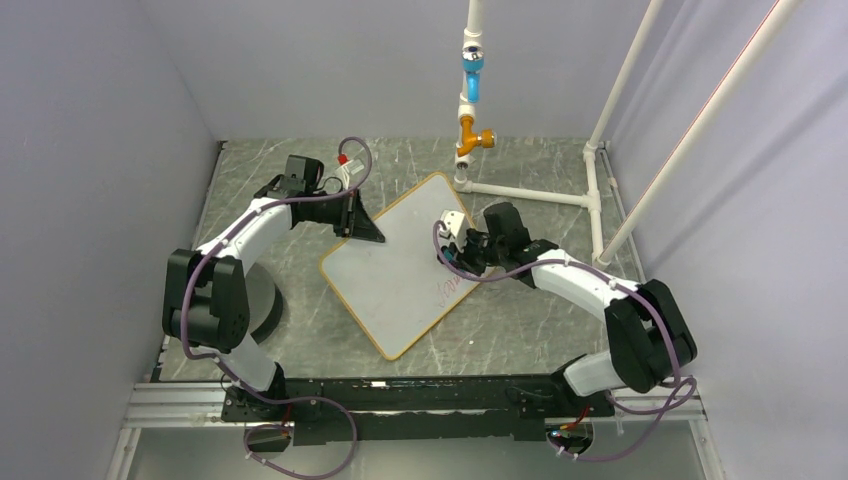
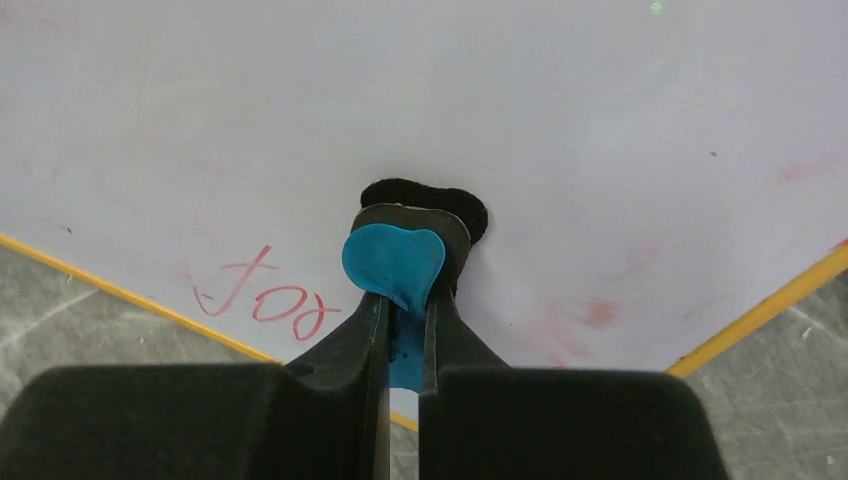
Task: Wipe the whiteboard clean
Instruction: Erase the whiteboard at the center of the board.
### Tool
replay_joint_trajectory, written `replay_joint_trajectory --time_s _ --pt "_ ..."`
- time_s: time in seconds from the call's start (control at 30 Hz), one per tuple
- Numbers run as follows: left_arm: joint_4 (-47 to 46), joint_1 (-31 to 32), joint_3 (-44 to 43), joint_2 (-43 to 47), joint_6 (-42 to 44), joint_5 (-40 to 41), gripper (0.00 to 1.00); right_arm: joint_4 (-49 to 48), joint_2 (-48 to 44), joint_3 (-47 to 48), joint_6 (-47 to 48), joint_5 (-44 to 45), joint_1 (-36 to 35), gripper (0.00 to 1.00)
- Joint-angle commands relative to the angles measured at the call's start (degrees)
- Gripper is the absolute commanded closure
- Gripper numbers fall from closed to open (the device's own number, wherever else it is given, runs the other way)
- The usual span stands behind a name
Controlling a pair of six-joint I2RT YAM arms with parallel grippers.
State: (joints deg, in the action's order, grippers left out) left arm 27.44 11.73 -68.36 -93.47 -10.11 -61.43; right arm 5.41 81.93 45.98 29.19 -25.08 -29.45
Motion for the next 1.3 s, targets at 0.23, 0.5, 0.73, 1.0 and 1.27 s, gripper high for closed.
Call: replay_joint_trajectory --time_s 0.23,0.5,0.73,1.0,1.27 --pt "-1.9 0.3 -0.5 3.5 -0.1 -8.2 1.0 -0.8 -4.2 -4.7 18.2 -6.4 -5.2 1.0" --pt "-2.5 0.3 -0.3 4.2 -0.5 -8.8 1.0 1.5 -5.6 -4.9 22.5 -6.0 -2.4 1.0" --pt "-2.7 0.4 -0.2 4.1 -0.8 -9.0 1.0 -5.0 -6.0 -8.3 22.9 -0.4 -4.0 1.0" --pt "-1.6 0.5 -0.4 4.0 0.4 -8.4 1.0 -2.1 -3.6 -6.0 22.5 2.8 -16.9 1.0" --pt "-1.8 0.5 -0.5 4.2 0.2 -8.7 1.0 -5.9 -1.7 -0.5 12.0 23.4 -9.7 1.0"
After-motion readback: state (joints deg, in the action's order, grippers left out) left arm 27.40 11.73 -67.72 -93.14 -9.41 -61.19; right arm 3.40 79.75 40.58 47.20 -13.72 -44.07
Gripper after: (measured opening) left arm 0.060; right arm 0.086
